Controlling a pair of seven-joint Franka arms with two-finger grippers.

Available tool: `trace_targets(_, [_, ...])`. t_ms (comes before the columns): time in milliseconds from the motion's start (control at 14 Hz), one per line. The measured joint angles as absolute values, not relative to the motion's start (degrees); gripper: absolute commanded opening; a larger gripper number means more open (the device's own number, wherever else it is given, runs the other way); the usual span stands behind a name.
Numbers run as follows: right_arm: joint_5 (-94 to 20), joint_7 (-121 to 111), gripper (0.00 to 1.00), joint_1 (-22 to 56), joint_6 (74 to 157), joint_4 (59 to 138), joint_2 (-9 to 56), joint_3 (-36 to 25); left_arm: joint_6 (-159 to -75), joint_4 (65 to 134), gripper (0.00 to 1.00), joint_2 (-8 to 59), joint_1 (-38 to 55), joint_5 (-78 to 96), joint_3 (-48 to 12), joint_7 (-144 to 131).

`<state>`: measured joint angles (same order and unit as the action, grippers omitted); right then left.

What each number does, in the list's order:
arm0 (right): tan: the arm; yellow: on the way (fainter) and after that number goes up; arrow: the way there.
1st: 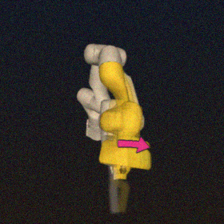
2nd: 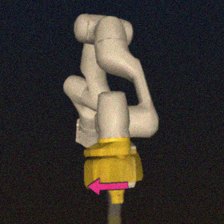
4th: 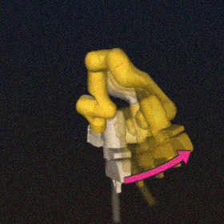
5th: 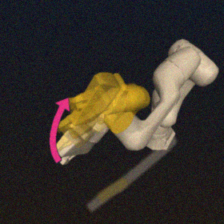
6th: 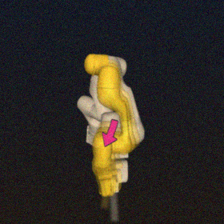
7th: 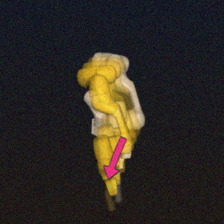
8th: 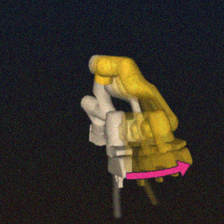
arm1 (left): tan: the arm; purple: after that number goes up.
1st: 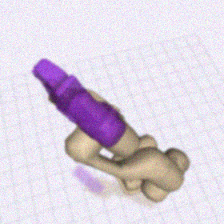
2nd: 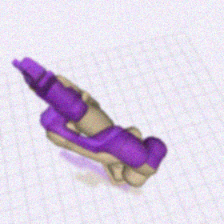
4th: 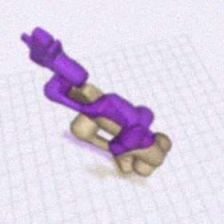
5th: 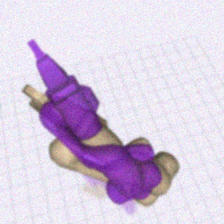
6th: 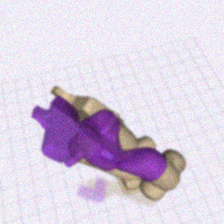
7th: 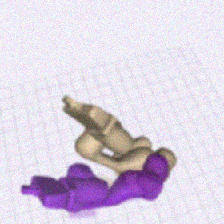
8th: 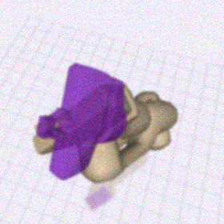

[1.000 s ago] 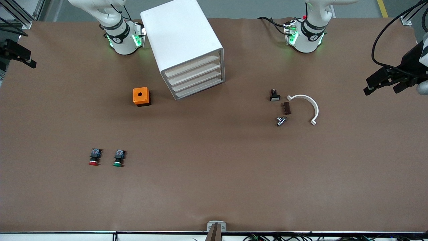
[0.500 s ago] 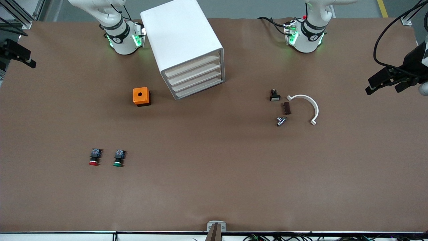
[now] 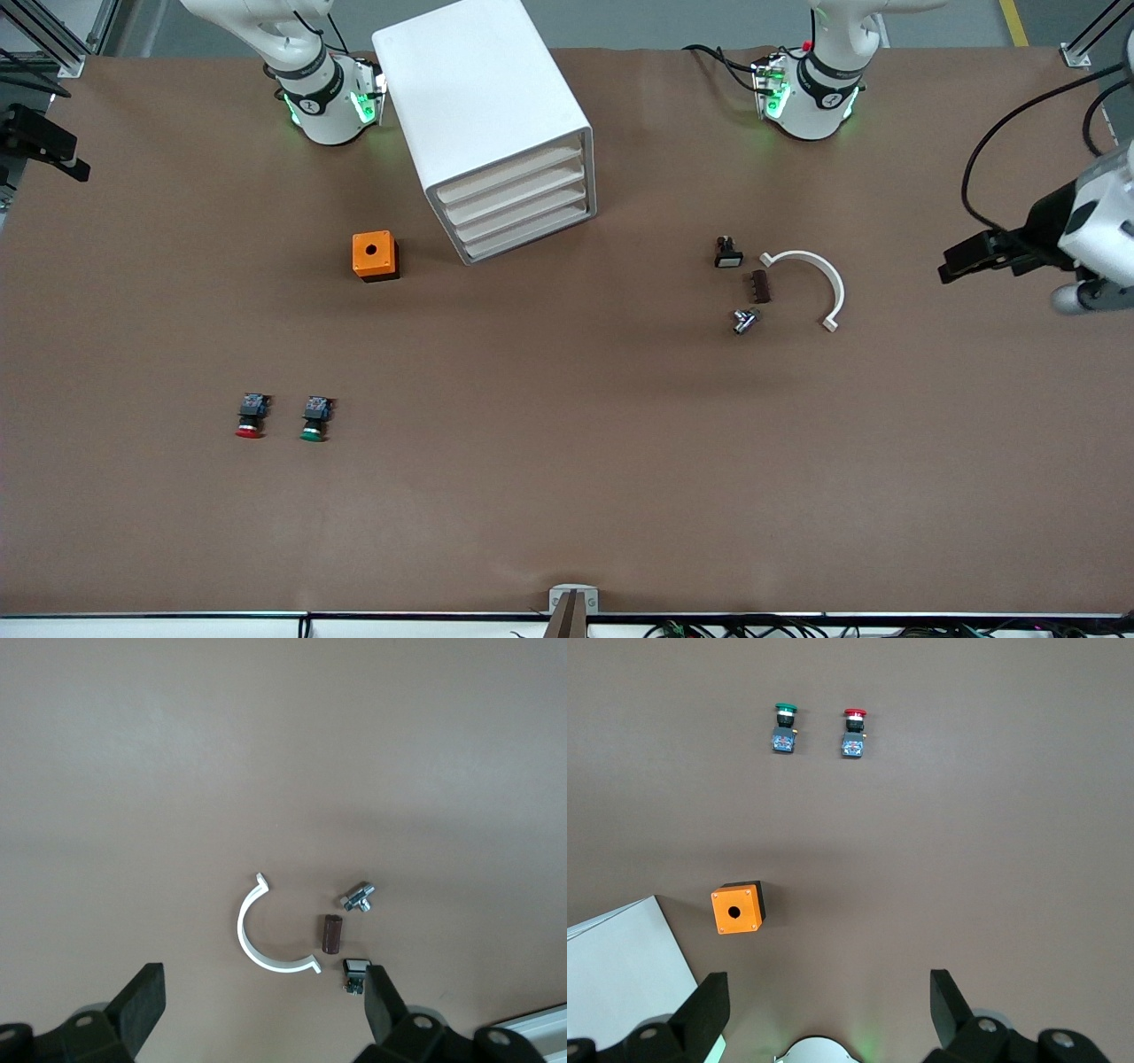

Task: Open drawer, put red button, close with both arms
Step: 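Reach the left gripper to the cabinet's top drawer handle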

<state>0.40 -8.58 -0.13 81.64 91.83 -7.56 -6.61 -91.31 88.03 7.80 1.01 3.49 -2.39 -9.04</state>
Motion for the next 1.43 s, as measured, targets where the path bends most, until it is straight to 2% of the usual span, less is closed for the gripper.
trace_targets(500, [0.0, -8.6, 1.0, -0.2, 82.5, 91.8, -7.6, -6.7, -90.2, 87.7, 1.0, 15.1, 9.7, 6.9, -3.3, -21.2])
trace_targets(1000, [-0.1, -8.6, 1.0, -0.3, 82.4, 91.9, -7.6, -6.6, -89.0, 80.9, 1.0, 27.3, 15.2, 31.8, -3.4, -54.2])
trace_targets(1429, [-0.2, -8.6, 1.0, -0.2, 82.3, 91.9, -7.6, -6.5, -88.6, 78.5, 1.0, 36.0, 21.4, 46.8, -3.6, -86.6])
